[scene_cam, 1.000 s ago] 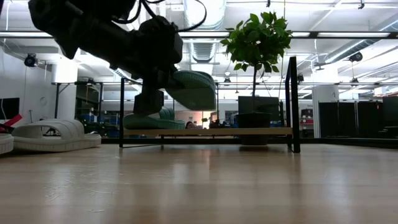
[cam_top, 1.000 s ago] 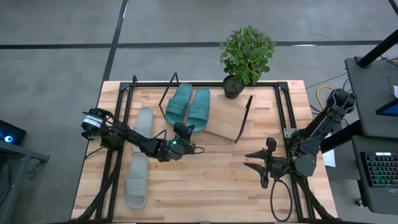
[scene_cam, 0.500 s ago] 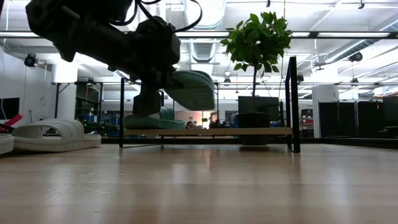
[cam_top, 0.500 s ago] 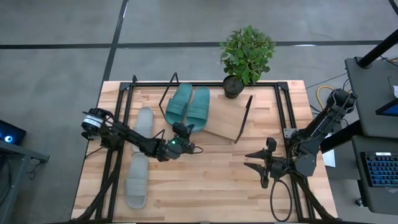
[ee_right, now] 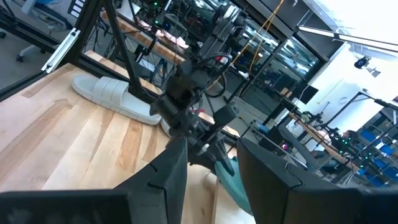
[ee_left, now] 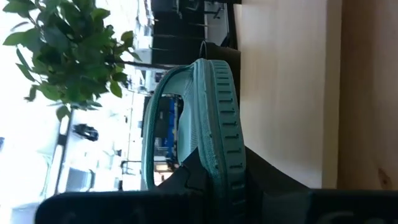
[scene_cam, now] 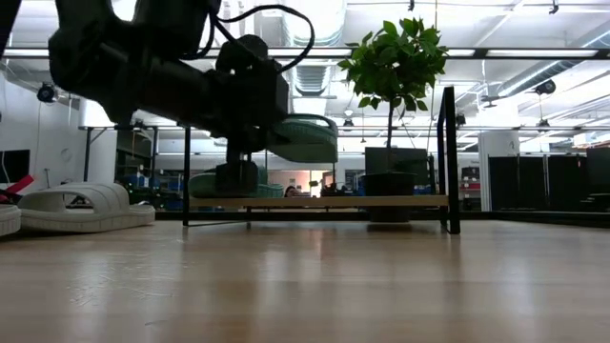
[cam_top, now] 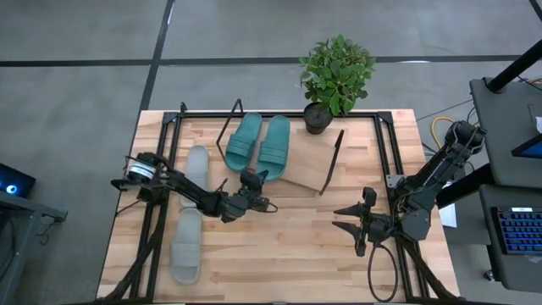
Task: Pick and place slides into the shelf
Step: Put the green slipper on the shelf
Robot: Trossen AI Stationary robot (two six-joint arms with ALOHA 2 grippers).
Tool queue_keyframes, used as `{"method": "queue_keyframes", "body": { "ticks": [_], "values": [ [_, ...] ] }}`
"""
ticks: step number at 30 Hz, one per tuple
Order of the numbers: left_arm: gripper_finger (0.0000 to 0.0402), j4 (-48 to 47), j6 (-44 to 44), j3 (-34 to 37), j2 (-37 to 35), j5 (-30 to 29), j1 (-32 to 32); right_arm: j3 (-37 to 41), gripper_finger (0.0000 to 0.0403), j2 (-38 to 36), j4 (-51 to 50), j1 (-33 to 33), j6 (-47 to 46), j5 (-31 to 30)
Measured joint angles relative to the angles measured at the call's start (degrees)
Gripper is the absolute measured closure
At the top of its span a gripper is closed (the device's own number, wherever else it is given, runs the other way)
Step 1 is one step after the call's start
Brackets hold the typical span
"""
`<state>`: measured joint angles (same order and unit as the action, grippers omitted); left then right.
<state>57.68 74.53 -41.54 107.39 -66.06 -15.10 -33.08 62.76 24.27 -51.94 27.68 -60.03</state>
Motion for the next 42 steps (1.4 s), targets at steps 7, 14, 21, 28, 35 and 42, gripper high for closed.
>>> {"method": "queue_keyframes", "body": {
  "ticks": [7,14,21,28,35,42],
  "values": [
    [0.0381,2.3,0.9,0.4,2.8,1.1,0.6,0.0,0.0271,0.0,0.0,0.0,0.0,0.0],
    [0.0381,2.5,-0.8,0.7,2.3,1.3,0.6,0.1,0.0271,0.0,0.0,0.0,0.0,0.0],
    [0.0381,1.2,-3.7,2.3,2.3,1.4,1.1,0.1,0.0271,0.0,0.0,0.0,0.0,0.0],
    [0.0381,1.3,-3.8,4.9,2.3,1.4,1.9,0.1,0.0271,0.0,0.0,0.0,0.0,0.0],
    [0.0381,1.3,-5.1,5.5,2.3,3.7,3.1,0.1,0.0271,0.0,0.0,0.0,0.0,0.0],
    [0.0381,0.7,-5.2,5.5,2.3,3.7,4.4,0.1,0.0271,0.0,0.0,0.0,0.0,0.0]
  ]
}}
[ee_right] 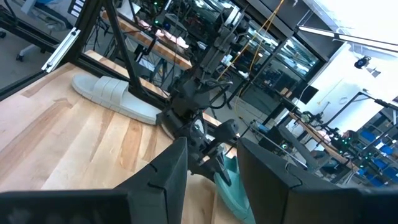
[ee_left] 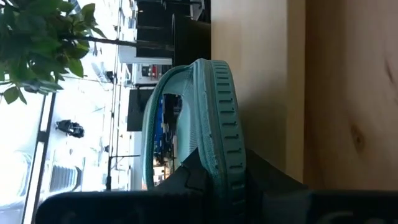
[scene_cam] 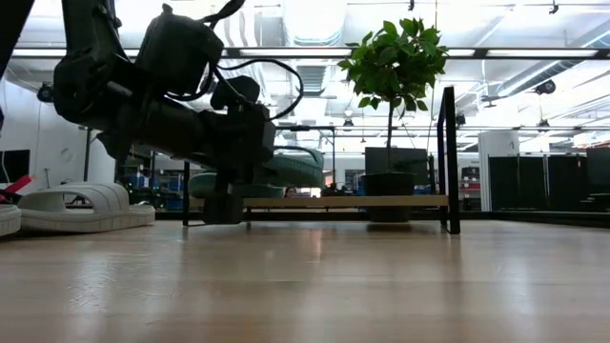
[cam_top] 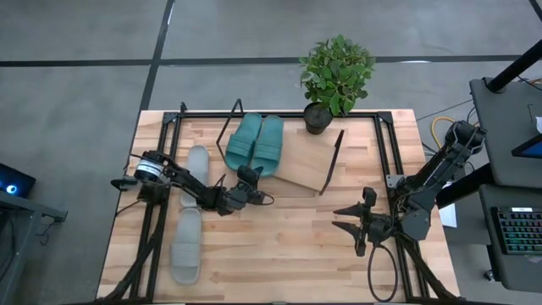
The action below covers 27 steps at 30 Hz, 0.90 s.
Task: Pick and place slides into the shelf
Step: Put the green slipper on the shelf
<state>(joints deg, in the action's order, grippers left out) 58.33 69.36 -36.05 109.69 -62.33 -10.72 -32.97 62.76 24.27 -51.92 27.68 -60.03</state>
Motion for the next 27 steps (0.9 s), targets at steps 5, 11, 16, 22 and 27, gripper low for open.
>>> {"method": "queue_keyframes", "body": {
  "ticks": [5,11,16,22,27],
  "values": [
    [0.0381,-2.0,-0.2,0.0,0.0,0.3,0.2,0.0,0.0271,0.0,0.0,0.0,0.0,0.0],
    [0.0381,-2.2,-0.2,0.0,0.0,0.2,0.6,0.0,0.0271,0.0,0.0,0.0,0.0,0.0],
    [0.0351,-2.4,-1.5,0.0,0.0,0.3,0.6,0.0,0.0271,0.0,0.0,0.0,0.0,0.0],
    [0.0292,-4.5,-2.6,0.0,0.0,0.7,0.6,0.0,0.0271,0.0,0.0,0.0,0.0,0.0],
    [0.0268,-9.1,-8.2,-0.1,-0.3,0.3,0.6,0.0,0.0271,0.0,0.0,0.0,0.0,0.0]
  ]
}}
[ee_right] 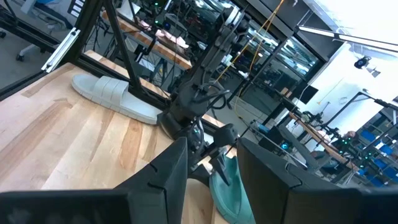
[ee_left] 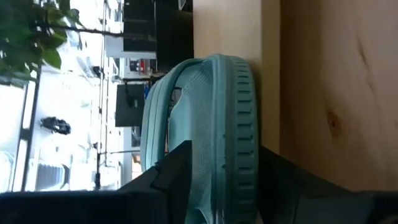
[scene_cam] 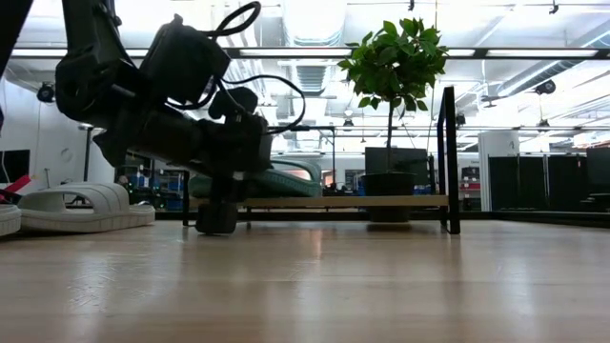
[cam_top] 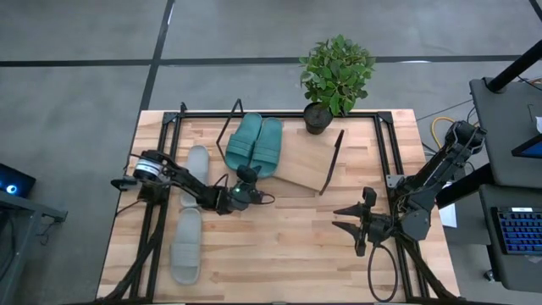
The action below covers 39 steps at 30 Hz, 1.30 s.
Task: Pick and place slides into the shelf
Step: Put the green slipper on the shelf
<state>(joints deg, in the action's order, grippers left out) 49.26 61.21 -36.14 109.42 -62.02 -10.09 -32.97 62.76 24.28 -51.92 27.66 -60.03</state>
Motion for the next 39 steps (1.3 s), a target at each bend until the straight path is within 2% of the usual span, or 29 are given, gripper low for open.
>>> {"method": "queue_keyframes", "body": {
  "ticks": [8,14,18,22,30,39],
  "values": [
    [0.0263,-4.7,-5.0,0.0,-3.3,2.9,-0.5,0.0,0.0271,0.0,0.0,0.0,-0.2,0.0],
    [0.0262,-25.6,-18.8,-0.7,-10.7,5.9,-0.5,0.0,0.0271,0.0,0.0,0.0,-0.2,0.0],
    [0.0262,-35.1,-27.1,-0.8,-14.6,7.5,-0.8,0.0,0.0271,0.0,0.0,0.0,-0.2,0.0],
    [0.0262,-38.1,-29.1,-0.8,-17.0,7.7,-2.1,0.0,0.0271,0.0,0.0,0.0,-0.2,0.0],
    [0.0262,-37.9,-29.4,-1.2,-20.6,8.3,-6.4,0.0,0.0271,0.0,0.0,0.0,-0.2,0.0],
    [0.0262,-37.8,-29.3,-4.9,-21.3,8.3,-4.4,0.0,0.0271,0.0,0.5,0.1,-0.1,0.0]
  ]
}}
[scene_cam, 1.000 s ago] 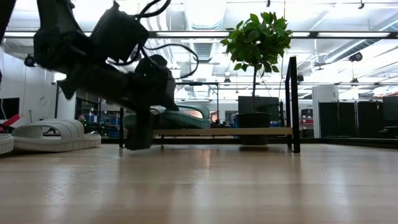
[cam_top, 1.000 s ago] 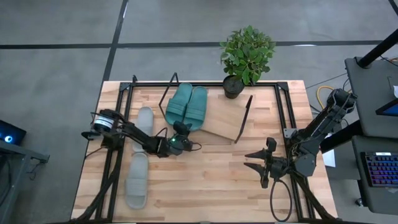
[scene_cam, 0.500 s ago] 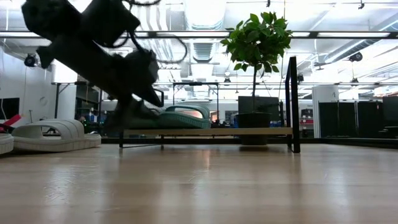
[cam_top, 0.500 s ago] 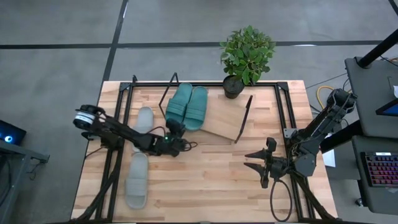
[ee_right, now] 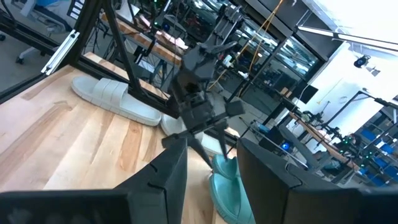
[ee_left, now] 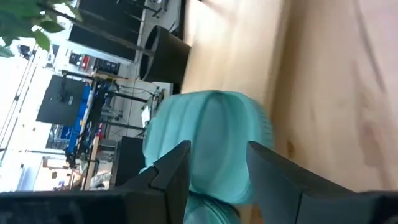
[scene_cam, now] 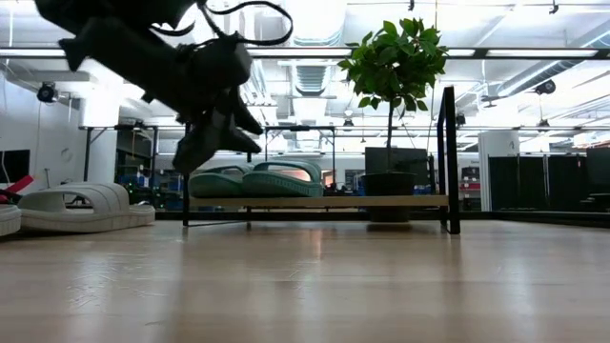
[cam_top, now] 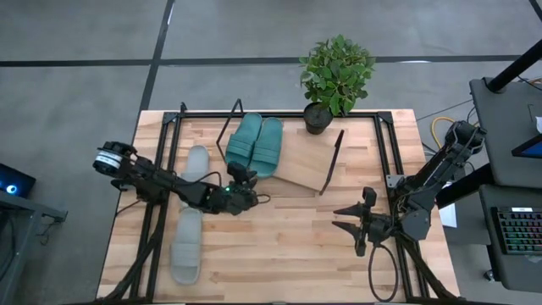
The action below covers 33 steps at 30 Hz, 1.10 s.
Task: Pick and place slides into the shelf
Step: Put the green slipper on the shelf
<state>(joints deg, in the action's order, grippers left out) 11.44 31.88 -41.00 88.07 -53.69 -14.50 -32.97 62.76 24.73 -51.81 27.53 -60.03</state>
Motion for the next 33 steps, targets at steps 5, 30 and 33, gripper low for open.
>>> {"method": "queue_keyframes", "body": {
  "ticks": [5,30,33],
  "values": [
    [0.0262,-0.1,2.9,-0.9,0.2,-0.1,3.6,0.0,0.0271,0.0,-0.2,0.0,0.1,0.0],
    [0.0262,0.2,11.0,-6.4,10.8,-3.6,11.9,0.0,0.0271,0.0,-0.5,0.0,0.1,0.0],
    [0.0262,0.2,11.0,-7.1,12.1,-3.6,12.4,0.0,0.0271,0.0,-0.5,0.0,0.1,0.0]
  ]
}}
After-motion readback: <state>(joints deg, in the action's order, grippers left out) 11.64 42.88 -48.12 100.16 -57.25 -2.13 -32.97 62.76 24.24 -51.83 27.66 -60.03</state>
